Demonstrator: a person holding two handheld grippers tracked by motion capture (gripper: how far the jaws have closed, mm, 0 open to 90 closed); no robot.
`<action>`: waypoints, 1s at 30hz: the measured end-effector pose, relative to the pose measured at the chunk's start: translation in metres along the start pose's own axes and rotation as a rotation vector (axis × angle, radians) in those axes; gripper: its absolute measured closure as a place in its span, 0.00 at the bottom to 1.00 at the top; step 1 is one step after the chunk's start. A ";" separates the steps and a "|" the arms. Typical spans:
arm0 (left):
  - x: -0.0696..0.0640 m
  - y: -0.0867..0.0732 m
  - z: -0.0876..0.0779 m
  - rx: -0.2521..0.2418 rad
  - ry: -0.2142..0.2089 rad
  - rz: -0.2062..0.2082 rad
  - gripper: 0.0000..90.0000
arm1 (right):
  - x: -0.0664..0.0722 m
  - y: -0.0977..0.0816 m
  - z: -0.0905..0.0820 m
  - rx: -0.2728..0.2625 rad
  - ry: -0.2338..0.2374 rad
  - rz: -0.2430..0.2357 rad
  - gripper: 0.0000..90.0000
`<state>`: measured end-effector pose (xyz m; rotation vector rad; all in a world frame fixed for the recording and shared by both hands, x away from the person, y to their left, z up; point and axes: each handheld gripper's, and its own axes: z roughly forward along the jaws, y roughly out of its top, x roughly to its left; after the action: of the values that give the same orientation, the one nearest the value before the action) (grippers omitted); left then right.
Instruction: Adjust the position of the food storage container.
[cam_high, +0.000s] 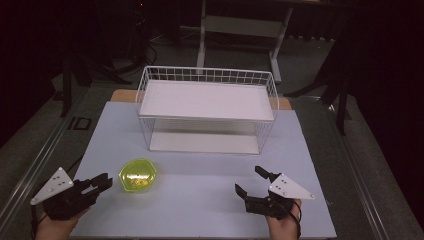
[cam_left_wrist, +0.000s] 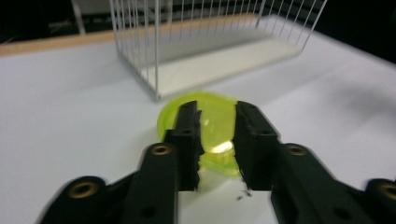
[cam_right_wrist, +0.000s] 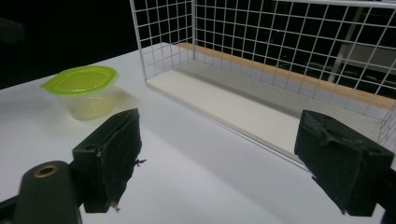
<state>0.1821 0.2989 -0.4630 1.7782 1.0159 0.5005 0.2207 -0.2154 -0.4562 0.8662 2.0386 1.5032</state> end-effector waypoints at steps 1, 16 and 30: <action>0.000 -0.005 0.003 0.043 0.020 0.005 0.87 | 0.000 0.000 0.000 -0.001 0.002 -0.003 0.16; 0.009 -0.030 0.036 0.311 0.064 -0.069 1.00 | -0.001 0.000 -0.002 -0.016 0.018 -0.002 0.16; 0.013 -0.025 0.080 0.343 0.006 -0.091 1.00 | -0.002 0.000 -0.003 -0.022 0.025 -0.004 0.17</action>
<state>0.2361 0.2693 -0.5210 2.0191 1.2379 0.2862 0.2201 -0.2185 -0.4549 0.8380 2.0368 1.5392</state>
